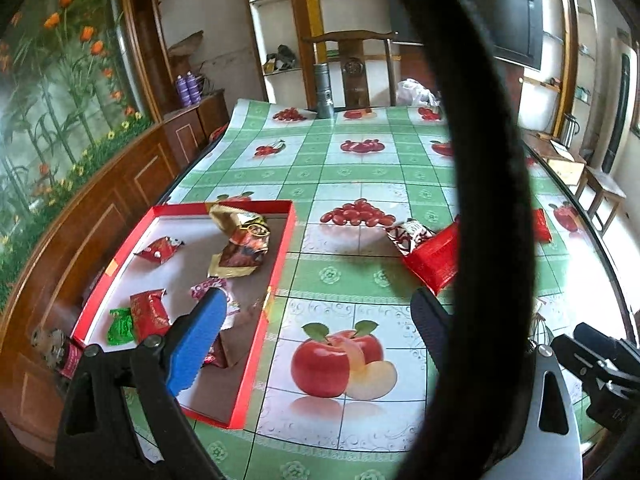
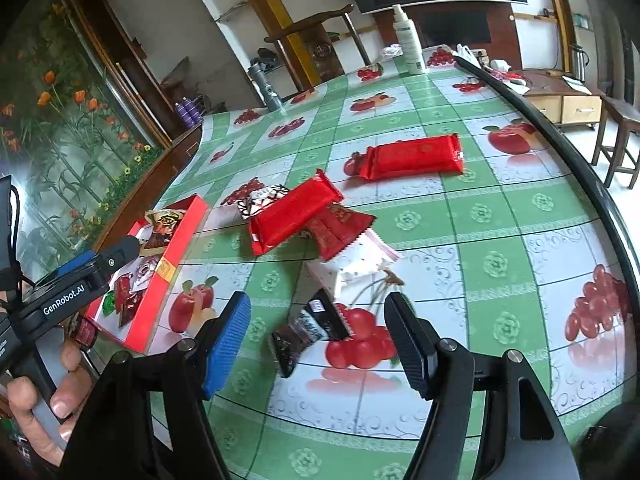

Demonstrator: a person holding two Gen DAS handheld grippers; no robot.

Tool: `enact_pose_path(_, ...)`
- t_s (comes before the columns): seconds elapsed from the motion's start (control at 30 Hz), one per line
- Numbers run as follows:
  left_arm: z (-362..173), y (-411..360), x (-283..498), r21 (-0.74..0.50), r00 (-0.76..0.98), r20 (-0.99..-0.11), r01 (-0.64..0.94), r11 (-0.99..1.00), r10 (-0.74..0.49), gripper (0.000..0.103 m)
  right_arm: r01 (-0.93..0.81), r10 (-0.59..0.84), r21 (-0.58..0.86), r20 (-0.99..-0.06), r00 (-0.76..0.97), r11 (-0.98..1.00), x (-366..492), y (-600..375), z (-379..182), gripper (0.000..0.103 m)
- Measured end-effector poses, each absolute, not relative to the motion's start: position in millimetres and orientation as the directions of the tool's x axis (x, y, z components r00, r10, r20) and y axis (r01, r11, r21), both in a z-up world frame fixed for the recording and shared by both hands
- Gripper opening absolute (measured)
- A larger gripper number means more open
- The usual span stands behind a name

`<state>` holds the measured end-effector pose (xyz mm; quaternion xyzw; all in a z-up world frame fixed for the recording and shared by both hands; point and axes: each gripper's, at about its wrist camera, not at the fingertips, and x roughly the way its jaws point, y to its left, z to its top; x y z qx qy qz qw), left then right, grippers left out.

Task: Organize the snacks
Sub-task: 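Move both tools back over the red packets on the table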

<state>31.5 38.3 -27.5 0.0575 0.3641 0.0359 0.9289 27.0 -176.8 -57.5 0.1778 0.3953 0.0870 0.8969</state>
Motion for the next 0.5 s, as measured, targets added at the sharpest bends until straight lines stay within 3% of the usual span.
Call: enact_pose_path(0.5,-65.0,27.8,50.0,0.126,0.627,-0.777,0.063,0.99,0.059,0.093,0.0,0.269,0.356,-0.706,0.655,0.935,33.0,-181.9,-66.9,0.069)
